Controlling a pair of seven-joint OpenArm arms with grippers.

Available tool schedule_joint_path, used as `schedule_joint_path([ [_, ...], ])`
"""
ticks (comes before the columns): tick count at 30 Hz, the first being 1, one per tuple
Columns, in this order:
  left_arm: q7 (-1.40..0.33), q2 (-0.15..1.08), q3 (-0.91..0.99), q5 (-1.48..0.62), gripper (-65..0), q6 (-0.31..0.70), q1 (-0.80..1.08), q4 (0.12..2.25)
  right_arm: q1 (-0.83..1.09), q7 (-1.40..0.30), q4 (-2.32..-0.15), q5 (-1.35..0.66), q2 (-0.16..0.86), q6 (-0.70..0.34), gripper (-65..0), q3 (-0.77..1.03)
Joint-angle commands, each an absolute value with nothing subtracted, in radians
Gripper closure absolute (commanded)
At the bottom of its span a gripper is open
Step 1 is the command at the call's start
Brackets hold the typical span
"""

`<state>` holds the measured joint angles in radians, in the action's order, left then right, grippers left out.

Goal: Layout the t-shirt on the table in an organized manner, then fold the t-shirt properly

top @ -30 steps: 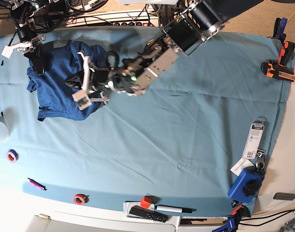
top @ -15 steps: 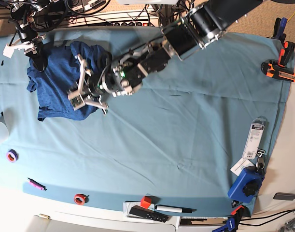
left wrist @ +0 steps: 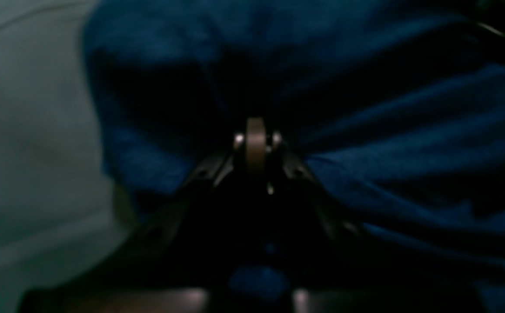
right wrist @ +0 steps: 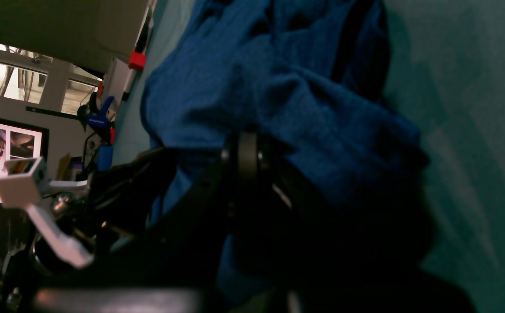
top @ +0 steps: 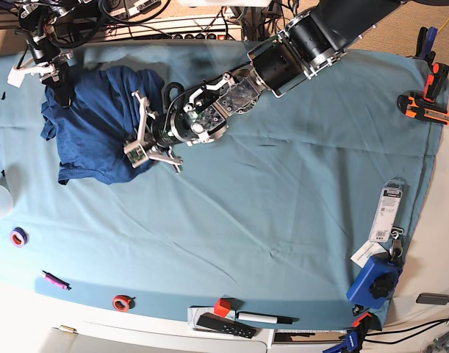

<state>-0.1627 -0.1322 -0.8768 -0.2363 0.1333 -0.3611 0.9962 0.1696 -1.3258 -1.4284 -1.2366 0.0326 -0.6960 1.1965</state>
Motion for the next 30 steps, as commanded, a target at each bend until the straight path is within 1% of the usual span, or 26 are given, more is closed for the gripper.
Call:
schedule_joint_path([
  [1, -0.157, -0.157, -0.875, -0.231, 0.0, 0.099, -0.383, 1.006, 0.168, -1.304, -1.444, -1.259, 0.047, -0.698, 0.0, 1.199],
  [10, -0.157, -0.157, -0.875, -0.232, 0.0, 0.096, -0.385, 1.015, 0.168, -1.287, -1.444, -1.260, 0.047, -0.698, 0.0, 1.199],
  [14, -0.157, -0.157, -0.874, -0.232, 0.0, 0.155, -0.386, 1.051, 0.168, -1.282, -1.444, -1.283, 0.051, -0.698, 0.0, 1.199],
  [17, -0.157, -0.157, -0.874, -0.236, 0.0, 0.184, -0.386, 1.087, 0.165, -1.281, -1.445, -1.290, 0.070, -0.698, 0.0, 1.199],
  [24, -0.157, -0.157, -0.868, -0.246, 0.0, 0.188, -0.385, 1.186, 0.163, -1.264, -1.445, -1.290, 0.160, -0.698, 0.0, 1.200],
  [26, -0.157, -0.157, -0.845, -0.246, 0.0, 0.248, -0.385, 1.215, 0.163, -1.262, -1.445, -1.290, 0.190, -0.698, 0.0, 1.200],
  [30, -0.157, -0.157, -0.741, -0.247, 0.0, 0.418, -0.385, 1.268, 0.163, -1.262, -1.445, -1.290, 0.250, -0.698, 0.0, 1.205],
])
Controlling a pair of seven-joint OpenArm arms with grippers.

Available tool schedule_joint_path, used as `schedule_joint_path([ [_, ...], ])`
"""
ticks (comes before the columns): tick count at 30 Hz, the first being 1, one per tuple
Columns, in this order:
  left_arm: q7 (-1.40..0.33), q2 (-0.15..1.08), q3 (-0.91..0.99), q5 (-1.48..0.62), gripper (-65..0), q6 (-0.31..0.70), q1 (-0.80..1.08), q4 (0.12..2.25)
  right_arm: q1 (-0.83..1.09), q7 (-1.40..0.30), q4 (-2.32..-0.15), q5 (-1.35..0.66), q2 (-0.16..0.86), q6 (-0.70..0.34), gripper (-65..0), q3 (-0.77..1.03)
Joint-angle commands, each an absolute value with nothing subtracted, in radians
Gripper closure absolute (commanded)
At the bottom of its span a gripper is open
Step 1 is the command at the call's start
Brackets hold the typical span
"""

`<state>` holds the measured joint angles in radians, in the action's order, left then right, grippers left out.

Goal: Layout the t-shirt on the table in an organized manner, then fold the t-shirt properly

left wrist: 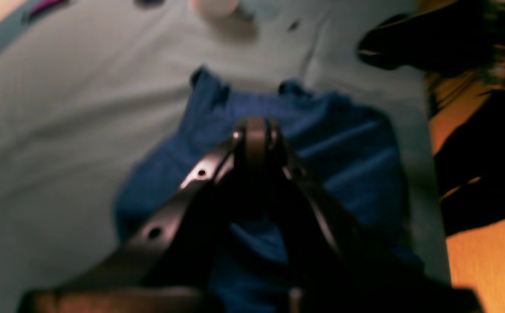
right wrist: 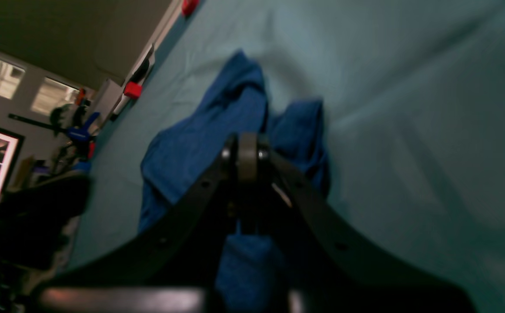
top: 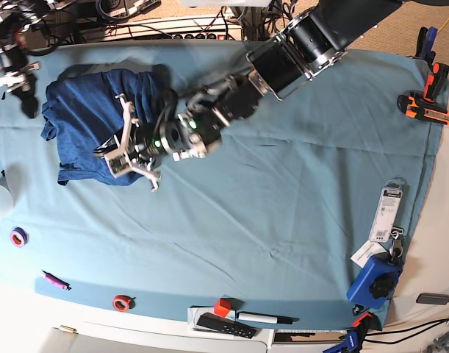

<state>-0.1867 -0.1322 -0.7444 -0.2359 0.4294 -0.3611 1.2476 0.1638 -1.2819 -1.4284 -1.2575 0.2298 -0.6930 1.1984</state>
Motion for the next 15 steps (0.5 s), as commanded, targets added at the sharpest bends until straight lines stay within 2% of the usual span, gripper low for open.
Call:
schedule_joint_path([
  [1, -0.157, -0.157, -0.706, -0.249, 0.0, 0.455, -0.385, 1.280, 0.163, -1.260, -1.445, -1.290, 0.264, -0.698, 0.0, 1.212],
  [7, -0.157, -0.101, -0.438, -0.439, 0.0, 0.687, -0.373, 1.311, 0.163, -1.244, -1.445, -1.282, 0.323, -0.698, 0.0, 1.303],
  [15, -0.157, 0.076, -0.158, -0.625, 0.0, 0.698, -0.268, 1.312, 0.163, -1.172, -1.445, -1.184, 0.380, -0.698, 0.0, 1.343],
])
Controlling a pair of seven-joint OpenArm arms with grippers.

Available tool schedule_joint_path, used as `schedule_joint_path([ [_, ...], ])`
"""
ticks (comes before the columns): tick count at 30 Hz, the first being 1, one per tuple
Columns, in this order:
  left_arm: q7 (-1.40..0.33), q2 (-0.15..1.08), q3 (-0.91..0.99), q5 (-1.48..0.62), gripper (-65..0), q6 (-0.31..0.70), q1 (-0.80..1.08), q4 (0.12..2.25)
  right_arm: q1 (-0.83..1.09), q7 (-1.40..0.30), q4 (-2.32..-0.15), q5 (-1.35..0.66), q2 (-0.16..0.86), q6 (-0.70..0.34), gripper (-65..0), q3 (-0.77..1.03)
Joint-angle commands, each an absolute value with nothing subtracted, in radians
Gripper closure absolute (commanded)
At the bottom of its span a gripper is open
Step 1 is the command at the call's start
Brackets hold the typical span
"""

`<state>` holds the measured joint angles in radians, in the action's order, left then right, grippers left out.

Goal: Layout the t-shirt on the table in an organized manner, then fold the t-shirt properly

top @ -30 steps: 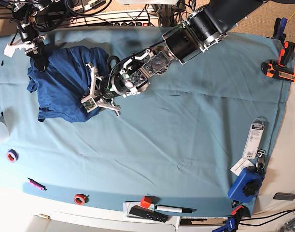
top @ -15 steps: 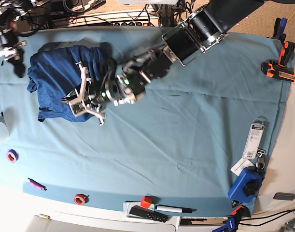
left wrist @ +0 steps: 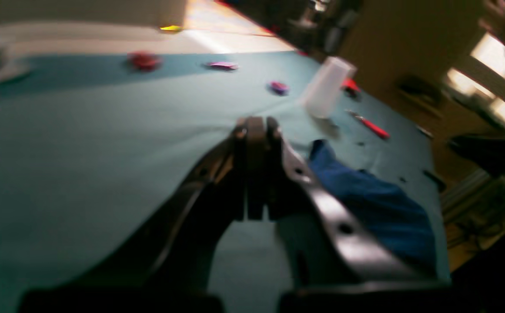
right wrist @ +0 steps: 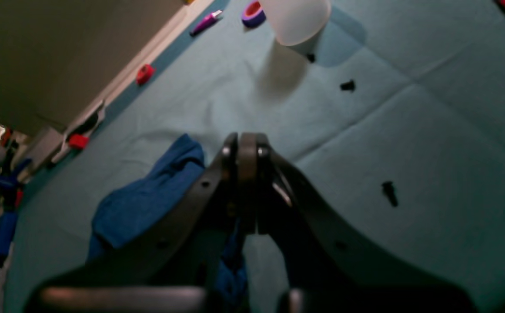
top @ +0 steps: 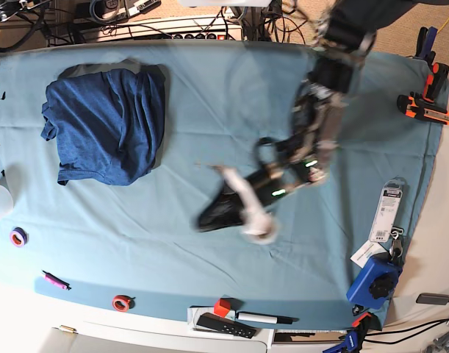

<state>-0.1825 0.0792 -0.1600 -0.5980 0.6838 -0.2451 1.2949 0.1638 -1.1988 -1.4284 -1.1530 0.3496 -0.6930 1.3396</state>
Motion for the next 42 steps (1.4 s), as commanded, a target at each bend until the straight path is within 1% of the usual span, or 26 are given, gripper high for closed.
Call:
schedule_joint_path([
  [1, -0.157, 0.102, -0.137, -0.638, 0.0, 0.698, -0.247, 1.313, 0.163, -1.172, -1.445, -1.184, 0.382, -0.698, 0.0, 1.339],
  [7, -0.157, 0.242, -0.022, -0.702, 0.0, 0.698, -0.101, 1.383, 0.170, -1.187, -1.445, -1.184, 0.380, -0.698, 0.0, 1.334],
  [11, -0.159, 0.315, 0.066, -0.704, 0.0, 0.698, 0.023, 1.550, 0.179, -1.220, -1.445, -1.198, 0.379, -0.698, 0.0, 1.334],
  [15, -0.164, 0.377, 0.159, -0.704, 0.0, 0.698, 0.151, 1.717, 0.226, -1.263, -1.445, -1.278, 0.379, -0.698, 0.0, 1.334],
  [19, -0.164, 0.394, 0.252, -0.704, 0.0, 0.698, 0.274, 1.815, 0.289, -1.287, -1.445, -1.299, 0.378, -0.698, 0.0, 1.334],
  [23, -0.167, 0.394, 0.316, -0.712, 0.0, 0.698, 0.403, 1.843, 0.360, -1.318, -1.445, -1.331, 0.371, -0.698, 0.0, 1.334],
  [25, -0.182, 0.394, 0.347, -0.763, 0.0, 0.698, 0.477, 1.845, 0.404, -1.345, -1.445, -1.366, 0.367, -0.698, 0.0, 1.334],
  [29, -0.286, 0.393, 0.403, -0.908, 0.0, 0.698, 0.591, 1.845, 0.478, -1.396, -1.445, -1.440, 0.357, -0.698, 0.0, 1.334],
  [33, -0.385, 0.394, 0.451, -1.032, 0.0, 0.698, 0.675, 1.845, 0.542, -1.396, -1.445, -1.484, 0.357, -0.698, 0.0, 1.334],
  [39, -0.694, 0.393, 0.463, -1.274, 0.0, 0.698, 0.782, 1.845, 0.630, -1.396, -1.445, -1.484, 0.357, -0.698, 0.0, 1.329],
  [42, -0.764, 0.394, 0.463, -1.335, 0.0, 0.698, 0.827, 1.845, 0.682, -1.396, -1.445, -1.484, 0.357, -0.698, 0.0, 1.297],
])
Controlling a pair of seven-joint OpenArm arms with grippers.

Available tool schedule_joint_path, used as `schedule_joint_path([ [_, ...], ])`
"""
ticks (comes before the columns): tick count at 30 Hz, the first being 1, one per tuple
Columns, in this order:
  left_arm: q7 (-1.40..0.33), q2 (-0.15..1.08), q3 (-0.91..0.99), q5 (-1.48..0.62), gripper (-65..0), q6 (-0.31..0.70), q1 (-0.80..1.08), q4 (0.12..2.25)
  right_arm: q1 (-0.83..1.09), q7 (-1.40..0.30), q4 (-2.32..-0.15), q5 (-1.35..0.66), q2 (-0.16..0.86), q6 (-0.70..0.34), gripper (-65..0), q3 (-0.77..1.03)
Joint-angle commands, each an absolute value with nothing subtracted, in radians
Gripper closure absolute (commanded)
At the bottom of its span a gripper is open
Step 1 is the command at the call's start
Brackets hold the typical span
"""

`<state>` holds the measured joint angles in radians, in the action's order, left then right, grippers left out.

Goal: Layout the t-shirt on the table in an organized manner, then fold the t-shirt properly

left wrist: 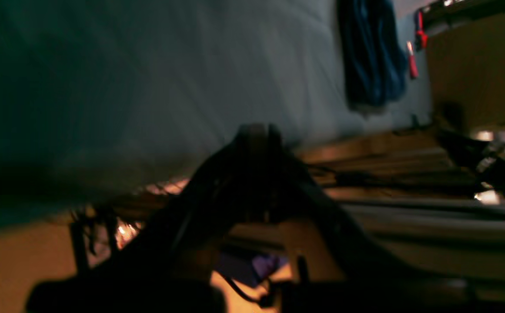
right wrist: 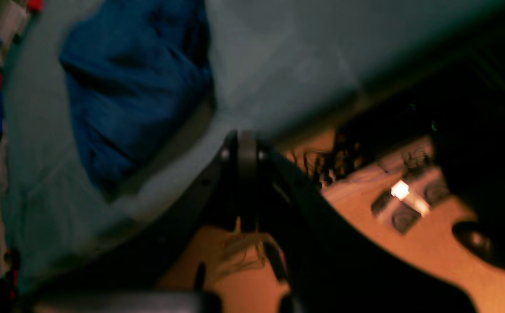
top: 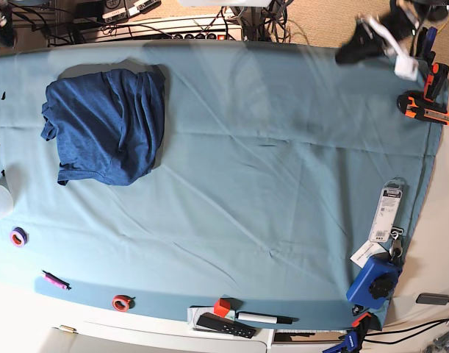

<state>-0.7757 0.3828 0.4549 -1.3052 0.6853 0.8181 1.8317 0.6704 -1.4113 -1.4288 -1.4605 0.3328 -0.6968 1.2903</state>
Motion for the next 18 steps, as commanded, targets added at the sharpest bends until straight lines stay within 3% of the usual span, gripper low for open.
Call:
schedule_joint_path([
  [1, -0.783, 0.394, 0.463, -1.345, 0.0, 0.698, 0.839, 1.845, 0.699, -1.396, -1.445, -1.484, 0.357, -0.698, 0.0, 1.277],
  [5, -0.876, 0.409, 0.463, -1.348, 0.0, 0.698, 0.878, 1.845, 0.757, -1.396, -1.445, -1.484, 0.357, -0.698, 0.0, 1.143],
  [13, -0.898, 0.490, 0.463, -1.346, 0.0, 0.698, 0.947, 1.831, 0.783, -1.396, -1.444, -1.483, 0.358, -0.698, 0.0, 0.820],
  [18, -0.893, 0.539, 0.461, -1.282, 0.0, 0.698, 0.950, 1.745, 0.784, -1.366, -1.444, -1.272, 0.358, -0.698, 0.0, 0.648],
])
